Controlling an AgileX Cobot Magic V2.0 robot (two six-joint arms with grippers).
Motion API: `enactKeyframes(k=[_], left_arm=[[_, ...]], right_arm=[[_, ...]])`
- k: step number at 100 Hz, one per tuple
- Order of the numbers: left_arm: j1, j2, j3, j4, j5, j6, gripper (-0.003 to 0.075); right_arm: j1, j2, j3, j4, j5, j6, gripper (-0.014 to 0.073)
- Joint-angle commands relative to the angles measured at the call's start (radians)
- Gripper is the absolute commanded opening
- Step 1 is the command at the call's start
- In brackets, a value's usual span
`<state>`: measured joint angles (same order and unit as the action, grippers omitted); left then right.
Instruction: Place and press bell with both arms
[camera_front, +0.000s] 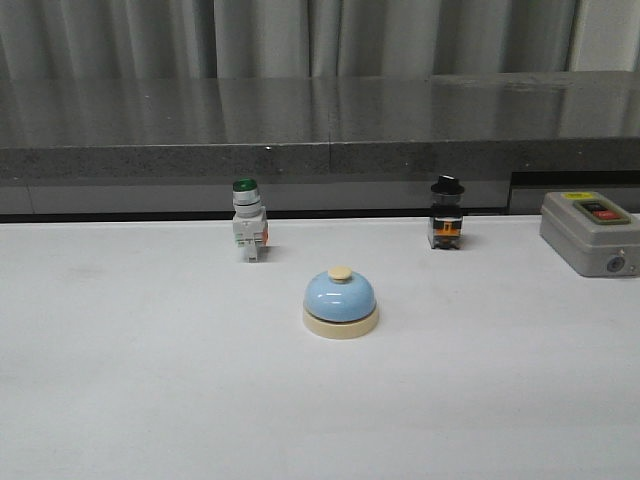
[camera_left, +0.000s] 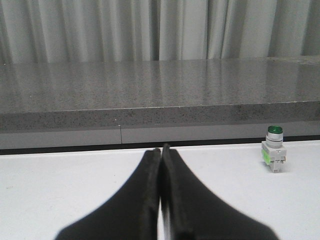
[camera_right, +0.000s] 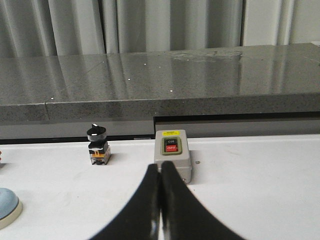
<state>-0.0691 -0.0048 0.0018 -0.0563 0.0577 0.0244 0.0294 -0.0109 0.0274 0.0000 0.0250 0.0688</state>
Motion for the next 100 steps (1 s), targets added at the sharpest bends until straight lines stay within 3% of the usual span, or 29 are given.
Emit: enactKeyframes(k=[1, 48, 62, 85, 100], left_arm=[[0.002, -0.029, 0.04, -0.002, -0.086, -0.01, -0.002], [0.002, -0.029, 0.04, -0.002, -0.086, -0.01, -0.002], [0.002, -0.029, 0.04, -0.002, -0.086, -0.01, -0.002], [0.002, -0.029, 0.04, -0.002, -0.086, -0.01, -0.002], [0.002, -0.029, 0.04, -0.002, -0.086, -0.01, -0.002]], right_arm=[[-0.005, -0.019, -0.016, -0.011, -0.082, -0.005, -0.006], [-0.005, -0.018, -0.019, -0.011, -0.082, -0.005, -0.006], [-0.005, 0.01, -0.08, -0.011, 0.022, -0.005, -0.006], [-0.005, 0.211, -0.286, -0.032, 0.208, -0.005, -0.006], [-0.005, 0.411, -0.402, -0.031, 0.228, -0.005, -0.006]])
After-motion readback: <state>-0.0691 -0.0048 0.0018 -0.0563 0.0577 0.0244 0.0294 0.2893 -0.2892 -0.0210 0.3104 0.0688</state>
